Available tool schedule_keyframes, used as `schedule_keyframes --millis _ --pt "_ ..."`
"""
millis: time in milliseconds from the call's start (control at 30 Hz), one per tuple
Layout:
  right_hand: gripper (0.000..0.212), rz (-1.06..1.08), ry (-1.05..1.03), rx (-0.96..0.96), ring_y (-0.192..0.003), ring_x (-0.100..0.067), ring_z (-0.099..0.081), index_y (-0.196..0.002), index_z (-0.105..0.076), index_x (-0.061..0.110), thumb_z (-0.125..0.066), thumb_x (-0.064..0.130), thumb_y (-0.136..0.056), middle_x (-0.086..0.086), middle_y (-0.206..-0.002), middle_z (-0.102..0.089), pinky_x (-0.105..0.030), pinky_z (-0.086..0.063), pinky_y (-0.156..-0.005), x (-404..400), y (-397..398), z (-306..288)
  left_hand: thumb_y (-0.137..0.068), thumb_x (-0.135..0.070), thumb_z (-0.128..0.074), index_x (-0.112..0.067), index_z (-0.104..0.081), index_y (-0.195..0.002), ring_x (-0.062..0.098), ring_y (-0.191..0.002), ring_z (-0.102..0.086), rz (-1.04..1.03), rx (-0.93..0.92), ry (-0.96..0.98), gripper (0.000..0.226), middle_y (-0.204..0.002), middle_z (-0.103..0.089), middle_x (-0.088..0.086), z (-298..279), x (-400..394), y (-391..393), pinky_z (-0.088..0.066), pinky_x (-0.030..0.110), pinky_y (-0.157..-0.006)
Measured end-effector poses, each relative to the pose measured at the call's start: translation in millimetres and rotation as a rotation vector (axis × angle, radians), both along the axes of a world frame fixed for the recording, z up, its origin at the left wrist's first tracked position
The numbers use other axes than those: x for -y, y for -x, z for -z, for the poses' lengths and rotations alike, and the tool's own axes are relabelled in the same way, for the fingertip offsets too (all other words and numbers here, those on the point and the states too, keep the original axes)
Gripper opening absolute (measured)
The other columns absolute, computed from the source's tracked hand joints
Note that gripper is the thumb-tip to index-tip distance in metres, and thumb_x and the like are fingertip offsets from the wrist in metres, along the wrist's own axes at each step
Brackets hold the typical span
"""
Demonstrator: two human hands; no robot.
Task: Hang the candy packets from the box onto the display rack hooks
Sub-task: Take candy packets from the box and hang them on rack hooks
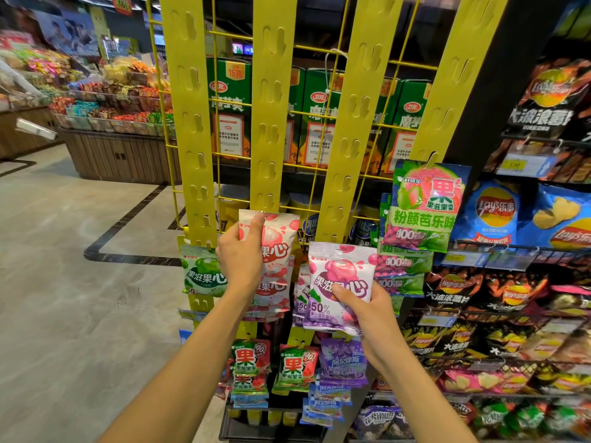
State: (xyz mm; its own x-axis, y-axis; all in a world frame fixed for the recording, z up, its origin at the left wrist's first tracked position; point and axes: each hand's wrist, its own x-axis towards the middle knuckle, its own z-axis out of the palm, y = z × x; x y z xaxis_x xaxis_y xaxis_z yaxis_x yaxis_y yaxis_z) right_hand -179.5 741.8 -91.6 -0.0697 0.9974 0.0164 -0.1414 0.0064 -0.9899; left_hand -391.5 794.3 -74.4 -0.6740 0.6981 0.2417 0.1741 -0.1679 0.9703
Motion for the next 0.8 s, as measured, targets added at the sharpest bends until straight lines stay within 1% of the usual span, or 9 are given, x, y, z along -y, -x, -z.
schedule_keyframes --millis 100,200,267,300,400,467,600,700,800 --pt "0.022 0.008 0.01 0.0 -0.098 -0.017 -0.074 -0.114 -0.07 0.017 -0.071 0.011 -0.092 -0.001 -0.105 -0.078 -0.027 -0.056 -0.08 -1 0 0 -0.084 -0.078 -0.055 -0.024 -0.056 -0.065 0.029 -0.077 -0.066 -0.068 -0.045 0.034 0.058 -0.068 -0.066 0.001 -1 0 -2 -0.055 0.053 -0.068" --pt "0.021 0.011 0.011 0.003 -0.097 -0.016 -0.074 -0.112 -0.07 0.018 -0.071 0.012 -0.092 0.001 -0.103 -0.078 -0.025 -0.055 -0.077 -2 0 0 -0.092 -0.067 -0.057 -0.025 -0.055 -0.066 0.02 -0.082 -0.056 -0.113 -0.086 0.064 0.05 -0.073 -0.061 -0.002 -2 0 -6 -0.042 0.04 -0.068" --pt "0.021 0.011 0.009 0.005 -0.097 -0.015 -0.074 -0.112 -0.07 0.018 -0.071 0.012 -0.092 0.001 -0.103 -0.078 -0.024 -0.055 -0.076 -3 0 -1 -0.091 -0.069 -0.055 -0.022 -0.067 -0.08 0.018 -0.091 -0.054 -0.131 -0.111 0.105 0.05 -0.085 -0.065 -0.003 0 0 -5 -0.043 0.04 -0.076" --pt "0.021 0.01 0.009 0.005 -0.097 -0.015 -0.074 -0.112 -0.07 0.018 -0.071 0.012 -0.092 0.001 -0.103 -0.078 -0.024 -0.055 -0.077 -3 0 -1 -0.089 -0.074 -0.053 -0.02 -0.072 -0.091 0.021 -0.098 -0.055 -0.131 -0.122 0.124 0.058 -0.093 -0.068 -0.001 2 0 -4 -0.046 0.042 -0.081" --pt "0.022 0.004 0.008 0.003 -0.097 -0.015 -0.074 -0.113 -0.07 0.018 -0.071 0.012 -0.092 0.001 -0.104 -0.078 -0.026 -0.056 -0.08 -3 2 -1 -0.084 -0.084 -0.045 -0.021 -0.074 -0.108 0.024 -0.107 -0.056 -0.138 -0.131 0.153 0.073 -0.107 -0.071 0.002 4 0 -4 -0.05 0.048 -0.089" --pt "0.022 0.001 0.006 0.004 -0.096 -0.015 -0.074 -0.113 -0.07 0.017 -0.07 0.011 -0.092 0.0 -0.104 -0.078 -0.023 -0.057 -0.076 -3 2 0 -0.085 -0.083 -0.045 -0.021 -0.074 -0.105 0.024 -0.104 -0.057 -0.122 -0.13 0.155 0.071 -0.104 -0.071 0.003 1 2 -5 -0.051 0.047 -0.087" --pt "0.021 0.006 0.006 0.0 -0.093 -0.015 -0.075 -0.112 -0.07 0.014 -0.07 0.009 -0.092 -0.001 -0.102 -0.078 -0.018 -0.056 -0.069 -4 3 -1 -0.091 -0.071 -0.052 -0.013 -0.065 -0.078 0.023 -0.08 -0.058 -0.124 -0.125 0.129 0.061 -0.077 -0.067 0.009 -1 7 -5 -0.048 0.043 -0.07" --pt "0.021 0.002 0.013 0.005 -0.094 -0.015 -0.074 -0.112 -0.07 0.015 -0.071 0.01 -0.092 -0.001 -0.103 -0.078 -0.019 -0.057 -0.071 -3 4 0 -0.092 -0.066 -0.057 -0.016 -0.064 -0.073 0.025 -0.071 -0.065 -0.082 -0.1 0.123 0.054 -0.068 -0.067 0.007 1 12 -6 -0.052 0.05 -0.066" --pt "0.022 -0.001 0.014 0.012 -0.096 -0.014 -0.074 -0.113 -0.07 0.016 -0.071 0.01 -0.092 0.001 -0.103 -0.078 -0.021 -0.057 -0.072 -2 4 0 -0.085 -0.076 -0.058 -0.016 -0.064 -0.072 0.031 -0.071 -0.068 -0.006 -0.06 0.089 0.061 -0.067 -0.068 0.008 8 10 -4 -0.057 0.057 -0.067"
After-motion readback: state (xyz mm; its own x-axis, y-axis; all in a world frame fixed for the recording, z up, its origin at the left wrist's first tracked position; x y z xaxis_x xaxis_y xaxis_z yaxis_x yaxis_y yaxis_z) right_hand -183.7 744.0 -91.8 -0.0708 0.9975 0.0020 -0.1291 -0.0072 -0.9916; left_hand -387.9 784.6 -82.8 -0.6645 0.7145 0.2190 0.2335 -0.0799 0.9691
